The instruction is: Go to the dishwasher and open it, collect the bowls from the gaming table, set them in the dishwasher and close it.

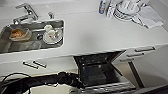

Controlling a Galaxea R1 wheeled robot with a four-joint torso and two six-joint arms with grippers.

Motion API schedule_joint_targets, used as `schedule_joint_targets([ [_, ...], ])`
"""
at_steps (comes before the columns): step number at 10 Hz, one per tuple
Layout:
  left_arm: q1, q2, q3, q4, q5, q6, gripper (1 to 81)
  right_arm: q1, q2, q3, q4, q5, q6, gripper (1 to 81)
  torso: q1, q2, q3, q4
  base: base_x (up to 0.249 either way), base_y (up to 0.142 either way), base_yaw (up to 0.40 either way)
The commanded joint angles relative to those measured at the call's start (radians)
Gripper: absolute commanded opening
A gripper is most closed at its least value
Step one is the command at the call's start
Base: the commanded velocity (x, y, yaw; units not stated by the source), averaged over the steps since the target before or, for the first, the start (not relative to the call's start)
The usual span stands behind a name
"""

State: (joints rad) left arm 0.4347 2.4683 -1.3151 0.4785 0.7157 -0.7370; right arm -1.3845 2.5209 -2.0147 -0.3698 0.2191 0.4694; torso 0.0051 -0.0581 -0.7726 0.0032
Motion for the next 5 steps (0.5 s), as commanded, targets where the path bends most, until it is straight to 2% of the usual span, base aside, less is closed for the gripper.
schedule_joint_targets([
  [1, 0.316, -0.268, 0.218, 0.253, -0.197, 0.001, 81.1, 0.053, -0.136, 0.163, 0.005, -0.060, 0.064, 1.0, 0.000, 0.000, 0.000, 0.000, 0.000, 0.000, 0.000],
  [2, 0.390, -0.284, 0.212, 0.305, -0.219, 0.001, 81.1, 0.086, -0.169, 0.206, 0.003, -0.060, 0.087, 1.0, 0.000, 0.000, 0.000, 0.000, 0.000, 0.000, 0.000],
  [3, 0.458, -0.291, 0.194, 0.341, -0.249, 0.001, 81.1, 0.112, -0.198, 0.249, 0.005, -0.060, 0.095, 1.0, 0.000, 0.000, 0.000, 0.000, 0.000, 0.000, 0.000],
  [5, 0.584, -0.279, 0.074, 0.402, -0.358, 0.001, 81.1, 0.170, -0.270, 0.334, -0.001, -0.058, 0.144, 1.0, 0.000, 0.000, 0.000, 0.000, 0.000, 0.000, 0.000],
])
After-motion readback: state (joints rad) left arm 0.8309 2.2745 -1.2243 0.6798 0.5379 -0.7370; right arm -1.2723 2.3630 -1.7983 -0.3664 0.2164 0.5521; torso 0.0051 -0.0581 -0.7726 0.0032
